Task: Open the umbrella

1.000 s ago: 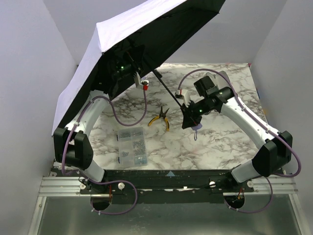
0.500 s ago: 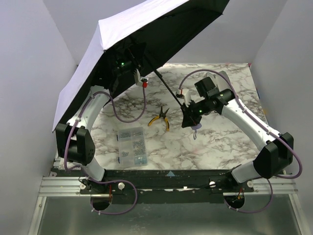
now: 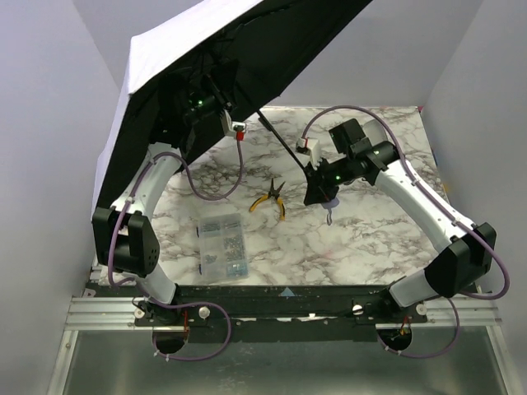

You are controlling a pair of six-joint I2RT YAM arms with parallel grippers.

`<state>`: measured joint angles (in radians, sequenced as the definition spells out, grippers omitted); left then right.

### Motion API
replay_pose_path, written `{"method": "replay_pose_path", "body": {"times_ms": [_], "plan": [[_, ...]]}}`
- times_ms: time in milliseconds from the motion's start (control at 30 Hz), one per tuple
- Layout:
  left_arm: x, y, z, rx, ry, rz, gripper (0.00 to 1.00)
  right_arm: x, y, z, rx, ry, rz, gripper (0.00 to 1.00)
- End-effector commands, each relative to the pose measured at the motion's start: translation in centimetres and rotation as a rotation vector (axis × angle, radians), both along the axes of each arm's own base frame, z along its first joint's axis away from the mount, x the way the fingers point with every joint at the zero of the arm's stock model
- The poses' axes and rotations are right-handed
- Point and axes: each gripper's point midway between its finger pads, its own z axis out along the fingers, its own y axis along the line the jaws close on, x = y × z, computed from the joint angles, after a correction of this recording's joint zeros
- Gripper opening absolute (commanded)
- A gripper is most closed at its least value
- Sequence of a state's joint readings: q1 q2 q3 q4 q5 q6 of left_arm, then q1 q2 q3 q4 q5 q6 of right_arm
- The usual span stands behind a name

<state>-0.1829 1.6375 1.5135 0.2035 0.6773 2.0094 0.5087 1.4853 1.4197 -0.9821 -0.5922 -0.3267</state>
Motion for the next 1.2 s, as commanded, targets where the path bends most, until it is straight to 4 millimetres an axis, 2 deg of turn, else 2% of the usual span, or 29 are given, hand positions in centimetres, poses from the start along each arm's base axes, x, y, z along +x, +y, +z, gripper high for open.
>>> {"method": "replay_pose_path", "body": {"times_ms": [0,133,233,367,500,567,633,800,933,1000,1067,1167], "plan": [[2.1,11.3,7.4,-0.149,-0.217,0.504,0.32,-4.5,-0.5,1.2,0.039,0.055,0.152,0.0],[1.7,5.1,5.7,-0.118,-0.185,0.356,0.37,-2.6,1.5,3.2,0.146,-0.025,0.113,0.0],[1.0,1.0,4.9,-0.118,-0.182,0.265,0.48,-1.5,2.5,4.4,0.211,-0.06,0.073,0.0],[-0.5,-2.8,3.7,-0.108,-0.154,0.162,0.65,-0.3,3.3,5.9,0.29,-0.097,-0.007,0.0],[-2.7,-5.2,2.1,-0.099,-0.115,0.073,0.76,0.6,3.7,7.7,0.379,-0.156,-0.101,0.0],[-4.0,-6.0,1.3,-0.099,-0.092,0.035,0.81,0.9,3.6,8.7,0.431,-0.17,-0.171,0.0],[-5.3,-6.4,0.7,-0.109,-0.063,0.004,0.98,1.1,3.5,9.3,0.482,-0.186,-0.22,0.0],[-9.0,-6.9,-1.7,-0.131,0.026,-0.076,0.98,2.5,3.2,10.2,0.576,-0.207,-0.37,0.0],[-12.3,-6.2,-4.5,-0.156,0.155,-0.116,0.98,3.8,1.9,10.9,0.625,-0.275,-0.497,0.0],[-13.5,-5.5,-5.9,-0.173,0.232,-0.103,0.99,3.8,1.4,10.7,0.634,-0.296,-0.524,0.0],[-14.4,-4.4,-6.9,-0.217,0.305,-0.073,0.98,3.7,1.1,9.1,0.613,-0.278,-0.542,0.0],[-15.1,-2.7,-8.3,-0.295,0.424,-0.003,0.99,3.8,0.6,8.0,0.612,-0.284,-0.572,0.0]]}}
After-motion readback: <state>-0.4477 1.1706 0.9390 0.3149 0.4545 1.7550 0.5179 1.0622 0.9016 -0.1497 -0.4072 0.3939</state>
